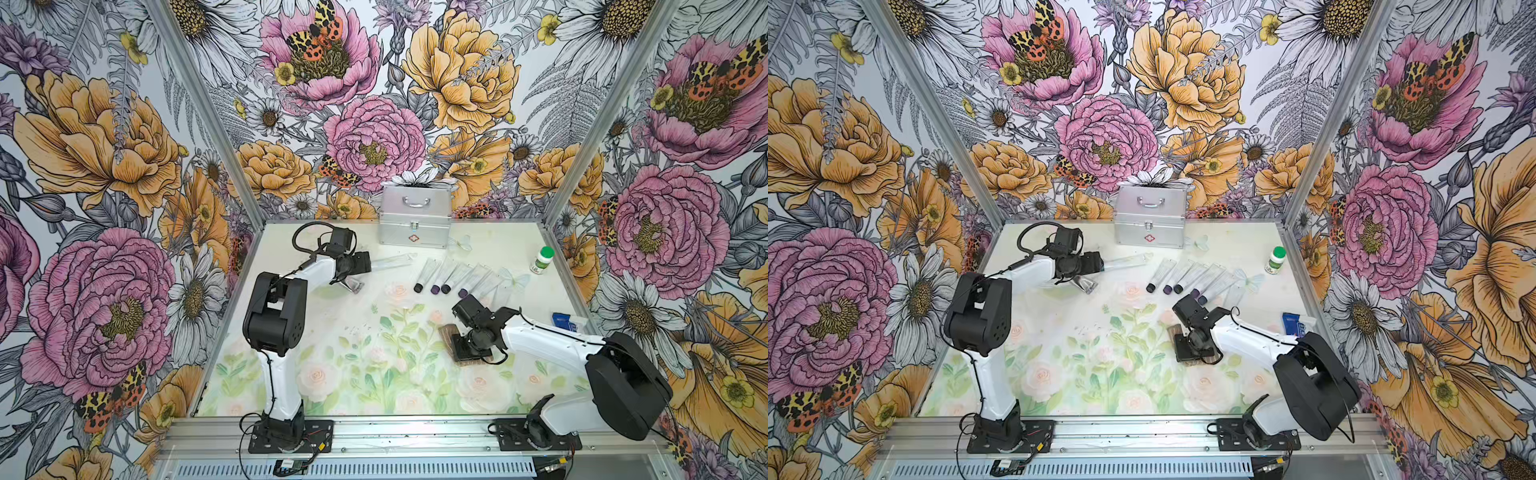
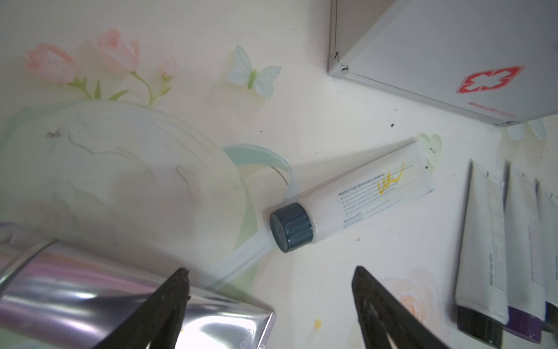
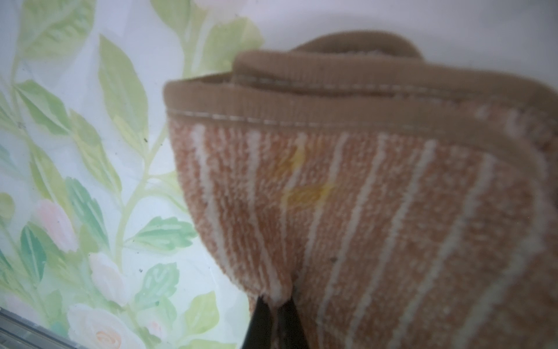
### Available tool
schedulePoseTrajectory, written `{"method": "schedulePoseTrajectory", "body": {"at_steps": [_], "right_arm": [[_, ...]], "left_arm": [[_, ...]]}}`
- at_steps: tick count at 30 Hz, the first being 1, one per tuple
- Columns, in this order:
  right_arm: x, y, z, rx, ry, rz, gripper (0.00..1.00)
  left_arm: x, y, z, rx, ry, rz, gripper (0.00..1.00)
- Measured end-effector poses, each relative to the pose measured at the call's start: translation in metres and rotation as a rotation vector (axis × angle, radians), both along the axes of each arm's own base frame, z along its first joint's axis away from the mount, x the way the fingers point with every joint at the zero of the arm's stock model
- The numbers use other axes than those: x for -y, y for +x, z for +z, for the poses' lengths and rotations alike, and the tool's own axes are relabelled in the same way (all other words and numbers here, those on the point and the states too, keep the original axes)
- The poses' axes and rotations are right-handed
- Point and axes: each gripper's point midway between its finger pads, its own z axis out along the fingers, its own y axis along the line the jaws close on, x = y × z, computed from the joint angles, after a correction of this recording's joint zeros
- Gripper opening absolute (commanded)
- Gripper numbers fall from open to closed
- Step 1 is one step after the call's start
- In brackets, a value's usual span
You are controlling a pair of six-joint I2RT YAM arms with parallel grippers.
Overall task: Wipe the surface of the toothpaste tube
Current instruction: Move the toothpaste to the center of the board.
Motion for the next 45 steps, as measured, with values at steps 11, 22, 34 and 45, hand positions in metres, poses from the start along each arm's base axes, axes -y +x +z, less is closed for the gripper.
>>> {"method": "schedulePoseTrajectory", "body": {"at_steps": [11, 22, 34, 45], "right_arm": [[0.0, 0.002, 0.003, 0.014, 0.001, -0.002, 0.0], [0.001, 0.003, 0.006, 0.032, 0.004, -0.004, 0.0], [0.001, 0.003, 0.006, 0.031, 0.004, -0.004, 0.0], [0.001, 0.004, 0.006, 0.032, 0.004, -0.004, 0.0]], "left_arm": [[0.025, 0.02, -0.004, 0.007, -0.053, -0.102, 0.85], [0.052, 0.031, -0.017, -0.002, -0.072, -0.189, 0.85], [0.069, 0.01, -0.032, -0.039, -0.045, -0.244, 0.79], [0.081, -0.02, -0.039, -0.018, 0.117, -0.279, 0.66]]}}
